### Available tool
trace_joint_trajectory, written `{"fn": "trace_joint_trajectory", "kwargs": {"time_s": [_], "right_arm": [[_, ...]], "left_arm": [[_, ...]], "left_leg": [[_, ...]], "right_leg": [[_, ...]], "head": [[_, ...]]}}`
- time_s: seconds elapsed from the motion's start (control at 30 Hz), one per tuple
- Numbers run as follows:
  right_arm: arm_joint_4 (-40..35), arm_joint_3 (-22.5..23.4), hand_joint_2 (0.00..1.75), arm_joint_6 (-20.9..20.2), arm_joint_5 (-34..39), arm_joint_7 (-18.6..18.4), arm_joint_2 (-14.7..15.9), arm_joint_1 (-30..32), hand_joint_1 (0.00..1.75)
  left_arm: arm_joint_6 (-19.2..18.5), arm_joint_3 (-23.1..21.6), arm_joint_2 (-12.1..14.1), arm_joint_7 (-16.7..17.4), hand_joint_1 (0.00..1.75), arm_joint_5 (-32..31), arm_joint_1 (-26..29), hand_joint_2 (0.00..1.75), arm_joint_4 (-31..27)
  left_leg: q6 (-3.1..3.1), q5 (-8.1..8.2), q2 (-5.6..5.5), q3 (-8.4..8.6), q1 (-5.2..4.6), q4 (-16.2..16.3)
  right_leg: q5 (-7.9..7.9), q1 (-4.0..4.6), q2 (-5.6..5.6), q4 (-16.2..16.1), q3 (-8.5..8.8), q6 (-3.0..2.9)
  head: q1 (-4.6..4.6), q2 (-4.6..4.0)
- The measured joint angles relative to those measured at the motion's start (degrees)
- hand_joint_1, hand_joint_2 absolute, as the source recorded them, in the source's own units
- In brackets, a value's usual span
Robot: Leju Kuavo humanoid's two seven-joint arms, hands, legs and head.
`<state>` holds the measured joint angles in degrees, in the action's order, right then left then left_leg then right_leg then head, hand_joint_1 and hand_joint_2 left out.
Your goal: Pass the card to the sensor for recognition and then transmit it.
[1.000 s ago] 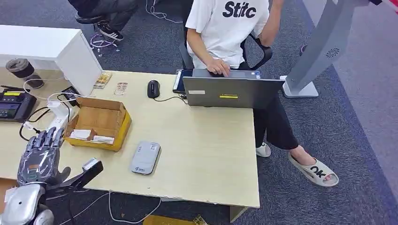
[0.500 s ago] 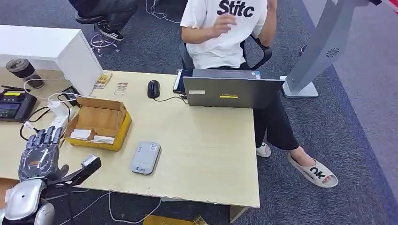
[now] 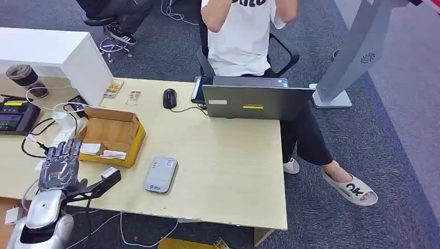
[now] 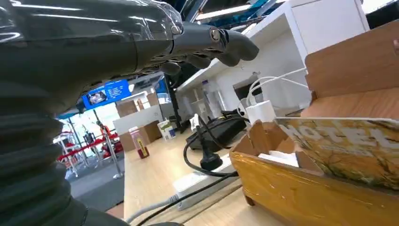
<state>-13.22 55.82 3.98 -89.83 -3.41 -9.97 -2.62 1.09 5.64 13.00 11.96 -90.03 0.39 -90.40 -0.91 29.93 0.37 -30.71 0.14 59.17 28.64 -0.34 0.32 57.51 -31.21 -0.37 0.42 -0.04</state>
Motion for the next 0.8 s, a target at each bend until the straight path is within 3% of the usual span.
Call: {"fn": "trace_joint_trajectory", "kwargs": {"time_s": [0.37,0.8], "right_arm": [[0.0,-1.5,1.75,-0.1,0.0,0.1,0.1,0.0,0.00],[0.0,-2.4,1.75,-0.8,0.0,0.1,0.3,0.0,0.00]], "left_arm": [[1.3,-3.8,-0.5,0.2,0.00,0.0,-4.6,1.75,5.2],[2.5,-3.9,-1.6,-1.4,0.00,0.0,-7.1,1.75,7.5]], "left_leg": [[0.00,0.00,0.00,0.00,0.00,0.0],[0.00,0.00,0.01,0.00,0.00,0.0]], "right_leg": [[-0.01,0.00,0.00,0.0,0.01,0.00],[-0.01,0.00,0.01,0.0,0.01,0.00]], "head": [[0.00,0.00],[-0.02,0.00]]}}
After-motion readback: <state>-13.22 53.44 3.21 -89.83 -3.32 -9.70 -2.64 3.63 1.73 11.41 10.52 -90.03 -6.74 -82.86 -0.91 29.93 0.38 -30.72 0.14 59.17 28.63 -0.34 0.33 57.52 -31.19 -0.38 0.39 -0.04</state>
